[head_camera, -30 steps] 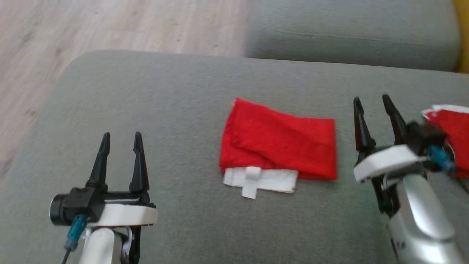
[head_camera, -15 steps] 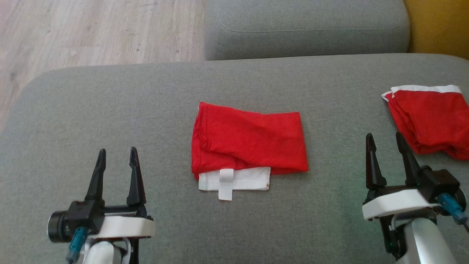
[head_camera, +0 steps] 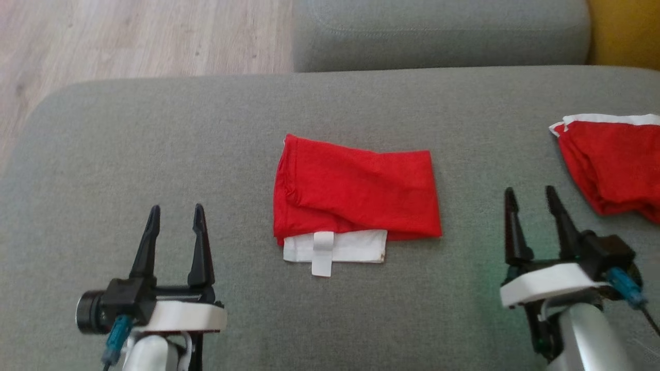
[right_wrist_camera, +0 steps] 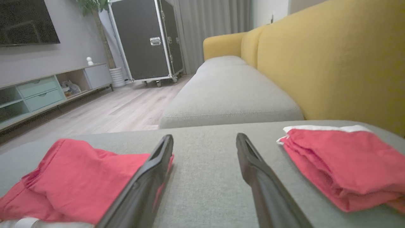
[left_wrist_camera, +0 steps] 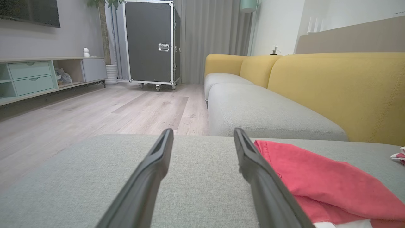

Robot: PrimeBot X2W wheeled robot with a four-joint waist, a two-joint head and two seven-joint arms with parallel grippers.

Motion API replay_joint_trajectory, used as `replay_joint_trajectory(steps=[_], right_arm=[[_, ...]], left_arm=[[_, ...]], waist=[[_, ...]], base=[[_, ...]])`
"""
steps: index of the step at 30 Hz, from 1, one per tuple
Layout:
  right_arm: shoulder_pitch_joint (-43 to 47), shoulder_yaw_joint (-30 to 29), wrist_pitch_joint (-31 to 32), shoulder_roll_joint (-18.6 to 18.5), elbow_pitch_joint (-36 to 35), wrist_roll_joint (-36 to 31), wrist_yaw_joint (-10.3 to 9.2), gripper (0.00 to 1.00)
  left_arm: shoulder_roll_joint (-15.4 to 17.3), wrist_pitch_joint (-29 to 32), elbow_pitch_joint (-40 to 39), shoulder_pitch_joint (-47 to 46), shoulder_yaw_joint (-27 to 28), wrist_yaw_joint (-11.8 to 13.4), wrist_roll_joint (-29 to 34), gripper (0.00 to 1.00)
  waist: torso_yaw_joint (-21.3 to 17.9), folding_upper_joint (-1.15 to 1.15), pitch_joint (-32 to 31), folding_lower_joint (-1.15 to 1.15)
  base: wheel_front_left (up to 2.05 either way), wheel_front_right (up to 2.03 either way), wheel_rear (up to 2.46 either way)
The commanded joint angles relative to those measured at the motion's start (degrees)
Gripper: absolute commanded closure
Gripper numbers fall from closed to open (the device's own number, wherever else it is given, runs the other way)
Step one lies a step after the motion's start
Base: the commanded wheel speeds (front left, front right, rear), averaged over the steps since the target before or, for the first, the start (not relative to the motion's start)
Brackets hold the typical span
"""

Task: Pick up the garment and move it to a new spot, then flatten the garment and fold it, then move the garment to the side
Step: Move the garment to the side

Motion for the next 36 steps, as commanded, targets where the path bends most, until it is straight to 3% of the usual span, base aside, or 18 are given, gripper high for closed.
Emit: replay_joint_trajectory(steps=[1, 12, 23, 24, 25, 36], right_arm=[[-3.6, 2.4, -0.6, -0.1, -0.4, 0.9, 0.37, 0.0], [-15.1, 8.3, 7.2, -0.1, 15.9, 5.6, 0.37, 0.0], [-22.1, 13.7, 10.2, -0.1, 31.4, 10.2, 0.37, 0.0], [-22.5, 14.2, 10.0, -0.1, 32.4, 10.1, 0.37, 0.58], [-22.9, 14.7, 9.6, -0.1, 33.2, 9.8, 0.37, 1.0], [-25.5, 17.1, 2.5, -0.1, 37.3, 1.7, 0.37, 1.0]], left_arm=[[0.4, -0.3, -2.1, -3.2, 1.3, -0.1, 0.4, 0.0], [0.4, -0.3, -1.2, -7.2, -1.3, -0.3, 0.2, 0.0], [0.4, -0.3, -0.5, -9.0, -3.3, 0.4, -0.8, 0.0], [0.4, -0.3, -0.5, -9.1, -3.3, 0.4, -0.8, 0.0], [0.4, -0.3, -0.4, -9.1, -3.3, 0.5, -0.8, 0.0], [0.4, -0.3, 1.0, -7.5, -3.3, -0.3, 0.2, 0.0]], waist=[[0.7, 0.0, 1.1, 0.0], [5.0, 0.0, 6.6, 0.0], [8.3, 0.0, 8.2, 0.0], [8.4, 0.0, 8.1, 0.0], [8.4, 0.0, 8.1, 0.0], [4.4, 0.0, 2.0, 0.0]], base=[[0.0, 0.0, 0.0], [0.0, 0.0, 0.0], [0.0, 0.0, 0.0], [0.0, 0.0, 0.0], [0.0, 0.0, 0.0], [0.0, 0.0, 0.0]])
